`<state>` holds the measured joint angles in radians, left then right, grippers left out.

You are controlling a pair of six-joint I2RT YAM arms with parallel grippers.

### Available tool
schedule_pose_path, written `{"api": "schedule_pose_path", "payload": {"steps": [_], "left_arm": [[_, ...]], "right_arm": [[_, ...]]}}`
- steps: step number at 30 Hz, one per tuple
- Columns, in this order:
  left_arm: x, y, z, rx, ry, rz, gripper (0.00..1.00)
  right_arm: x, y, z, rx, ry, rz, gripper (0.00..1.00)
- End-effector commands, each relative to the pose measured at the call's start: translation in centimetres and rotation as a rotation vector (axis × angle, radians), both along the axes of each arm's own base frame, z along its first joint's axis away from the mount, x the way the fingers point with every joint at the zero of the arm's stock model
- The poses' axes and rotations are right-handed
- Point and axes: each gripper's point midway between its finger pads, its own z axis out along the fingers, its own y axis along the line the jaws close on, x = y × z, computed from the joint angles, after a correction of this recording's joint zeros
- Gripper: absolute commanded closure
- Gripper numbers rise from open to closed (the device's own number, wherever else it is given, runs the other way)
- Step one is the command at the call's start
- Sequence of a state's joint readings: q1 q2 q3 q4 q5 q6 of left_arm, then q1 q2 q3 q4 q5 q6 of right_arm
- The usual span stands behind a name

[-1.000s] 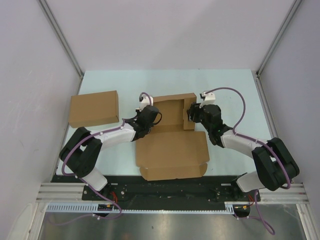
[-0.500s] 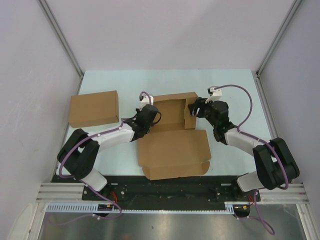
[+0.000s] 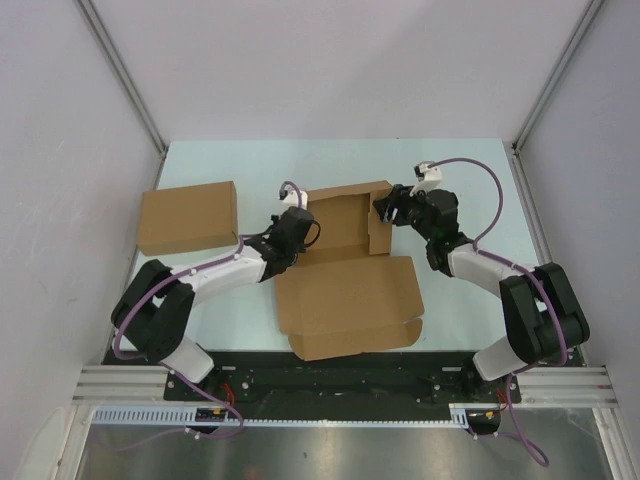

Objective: Fold the paper box

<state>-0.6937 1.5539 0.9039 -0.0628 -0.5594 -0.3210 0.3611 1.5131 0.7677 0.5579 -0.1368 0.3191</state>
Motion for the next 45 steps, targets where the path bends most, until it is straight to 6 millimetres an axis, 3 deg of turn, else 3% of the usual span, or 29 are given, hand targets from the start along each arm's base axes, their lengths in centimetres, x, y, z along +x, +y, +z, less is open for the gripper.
{"api": "schedule_pose_path", "payload": {"steps": [1,8,18,21,25,26,30,34,36,41,44,45], "left_arm": [[-0.6,-5.3,3.2,-0.129,0.009,-0.27,0.98],[-1.2,-7.6,3.8,-0.203,0.063,-0.395,1.0],[-0.4,-6.5,4.4,-0.223,0.059,-0.385,1.0],[-0.2,-6.2,4.6,-0.215,0.048,-0.37,1.0],[0.0,-5.9,4.3,-0.202,0.048,-0.353,1.0],[0.0,-5.8,4.2,-0.2,0.049,-0.351,1.0],[0.1,-5.4,3.8,-0.18,0.045,-0.336,1.0],[0.1,-5.2,3.6,-0.174,0.039,-0.334,1.0],[0.0,-5.2,3.8,-0.176,0.033,-0.341,1.0],[0.0,-5.4,3.8,-0.182,0.033,-0.347,1.0],[-0.2,-5.4,3.6,-0.184,0.039,-0.349,1.0],[-0.2,-5.4,3.6,-0.185,0.038,-0.349,1.0]], "right_arm": [[0.3,1.2,1.4,0.0,-0.039,0.061,0.38],[-0.2,1.3,0.8,-0.025,-0.022,0.085,0.38],[-0.6,1.7,-0.1,-0.046,-0.002,0.119,0.41],[-0.8,1.6,-0.6,-0.057,0.017,0.114,0.51],[-1.0,1.7,-0.9,-0.079,0.026,0.109,0.81],[-1.0,1.5,-1.0,-0.081,0.032,0.106,0.81],[-1.3,1.5,-1.2,-0.086,0.044,0.103,0.77],[-1.2,1.3,-1.1,-0.086,0.046,0.092,0.52],[-1.2,1.3,-1.3,-0.086,0.051,0.09,0.47],[-1.4,1.5,-2.9,-0.122,0.088,0.076,0.45],[-1.4,1.3,-3.8,-0.135,0.113,0.053,0.6],[-1.3,1.2,-4.0,-0.141,0.119,0.043,0.72]]}}
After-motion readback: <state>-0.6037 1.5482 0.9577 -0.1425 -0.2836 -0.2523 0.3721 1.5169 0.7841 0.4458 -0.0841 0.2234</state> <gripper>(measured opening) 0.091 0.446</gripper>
